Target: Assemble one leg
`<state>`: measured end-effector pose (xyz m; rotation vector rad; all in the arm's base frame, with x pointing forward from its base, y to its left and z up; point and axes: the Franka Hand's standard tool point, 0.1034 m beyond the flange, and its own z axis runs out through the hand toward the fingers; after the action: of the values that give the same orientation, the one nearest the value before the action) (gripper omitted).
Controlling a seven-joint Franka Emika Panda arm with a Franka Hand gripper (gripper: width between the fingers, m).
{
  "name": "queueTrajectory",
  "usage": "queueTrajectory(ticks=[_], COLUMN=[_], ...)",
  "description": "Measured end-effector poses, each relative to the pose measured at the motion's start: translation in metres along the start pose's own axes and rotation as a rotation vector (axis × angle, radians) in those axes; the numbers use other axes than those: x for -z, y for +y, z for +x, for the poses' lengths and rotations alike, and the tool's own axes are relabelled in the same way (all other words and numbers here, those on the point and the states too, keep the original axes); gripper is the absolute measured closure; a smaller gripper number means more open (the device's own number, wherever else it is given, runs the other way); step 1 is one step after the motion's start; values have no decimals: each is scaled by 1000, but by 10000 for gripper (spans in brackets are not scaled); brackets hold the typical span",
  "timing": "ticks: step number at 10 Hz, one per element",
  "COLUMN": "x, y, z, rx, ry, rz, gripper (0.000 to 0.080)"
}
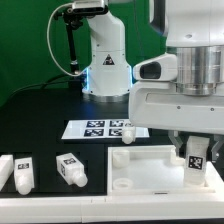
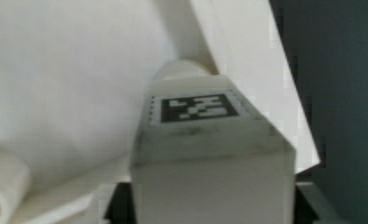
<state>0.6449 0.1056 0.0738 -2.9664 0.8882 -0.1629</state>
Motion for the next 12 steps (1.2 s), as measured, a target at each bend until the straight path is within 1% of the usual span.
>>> queueTrajectory(ticks=[1, 2, 3, 4, 5, 6, 8, 10, 11, 12], x=[0, -1, -1, -1, -1, -1, -1, -2, -2, -2], y=[3, 7, 8, 7, 8, 10, 12, 12, 12, 11], z=[3, 6, 6, 5, 4, 2, 0, 0, 0, 1], rx=[-135, -269, -372, -528, -659, -803, -938, -912, -907, -659], ry=[8, -4, -7, -18, -34, -55, -68, -66, -66, -57], rz=[5, 19, 21, 29, 43, 61, 67, 65, 64, 52], gripper=[511, 511, 511, 511, 511, 511, 511, 510, 272, 272])
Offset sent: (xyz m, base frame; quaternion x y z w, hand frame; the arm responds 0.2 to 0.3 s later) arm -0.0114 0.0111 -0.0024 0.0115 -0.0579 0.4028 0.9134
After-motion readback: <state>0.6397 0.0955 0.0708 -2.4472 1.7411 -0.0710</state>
